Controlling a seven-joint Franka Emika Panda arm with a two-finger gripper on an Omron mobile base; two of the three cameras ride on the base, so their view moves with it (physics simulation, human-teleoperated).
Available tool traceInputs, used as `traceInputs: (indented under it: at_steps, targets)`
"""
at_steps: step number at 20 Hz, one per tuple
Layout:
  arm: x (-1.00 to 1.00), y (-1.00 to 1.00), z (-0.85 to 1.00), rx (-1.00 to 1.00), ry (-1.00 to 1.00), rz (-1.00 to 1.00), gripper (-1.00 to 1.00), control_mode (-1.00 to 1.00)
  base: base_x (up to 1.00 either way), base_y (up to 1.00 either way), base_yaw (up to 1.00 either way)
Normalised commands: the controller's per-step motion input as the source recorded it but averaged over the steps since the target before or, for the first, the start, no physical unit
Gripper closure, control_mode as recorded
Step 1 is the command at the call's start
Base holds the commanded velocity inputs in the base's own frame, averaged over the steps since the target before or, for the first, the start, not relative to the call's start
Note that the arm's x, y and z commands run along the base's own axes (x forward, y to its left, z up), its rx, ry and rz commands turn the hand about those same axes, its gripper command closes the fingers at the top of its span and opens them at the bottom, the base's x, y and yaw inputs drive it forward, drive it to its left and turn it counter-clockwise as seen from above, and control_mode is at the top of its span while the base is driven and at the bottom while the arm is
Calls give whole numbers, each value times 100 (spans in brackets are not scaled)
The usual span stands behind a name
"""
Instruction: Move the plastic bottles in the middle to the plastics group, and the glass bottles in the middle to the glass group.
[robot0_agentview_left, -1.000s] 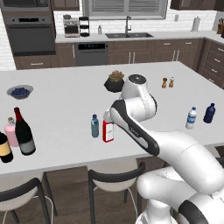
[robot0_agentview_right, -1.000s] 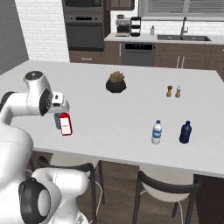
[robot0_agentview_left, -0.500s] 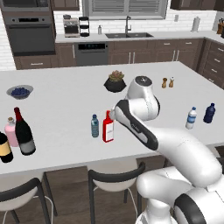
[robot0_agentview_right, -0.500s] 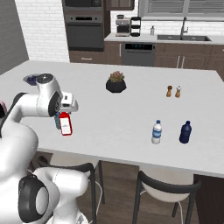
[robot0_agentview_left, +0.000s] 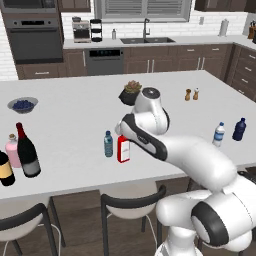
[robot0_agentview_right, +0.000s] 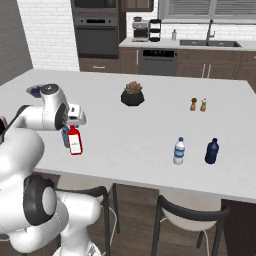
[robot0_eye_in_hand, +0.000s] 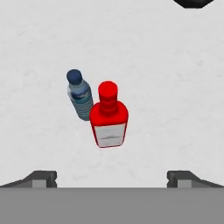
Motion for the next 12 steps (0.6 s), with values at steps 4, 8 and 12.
traceInputs:
  at_steps: [4,8,12]
  targets:
    - [28,11,-20,0,0,0,-100,-100,0,0,0]
    - [34,0,-14,0,0,0,-100,-100,0,0,0]
    - [26,0,-16,0,0,0,-100,-100,0,0,0]
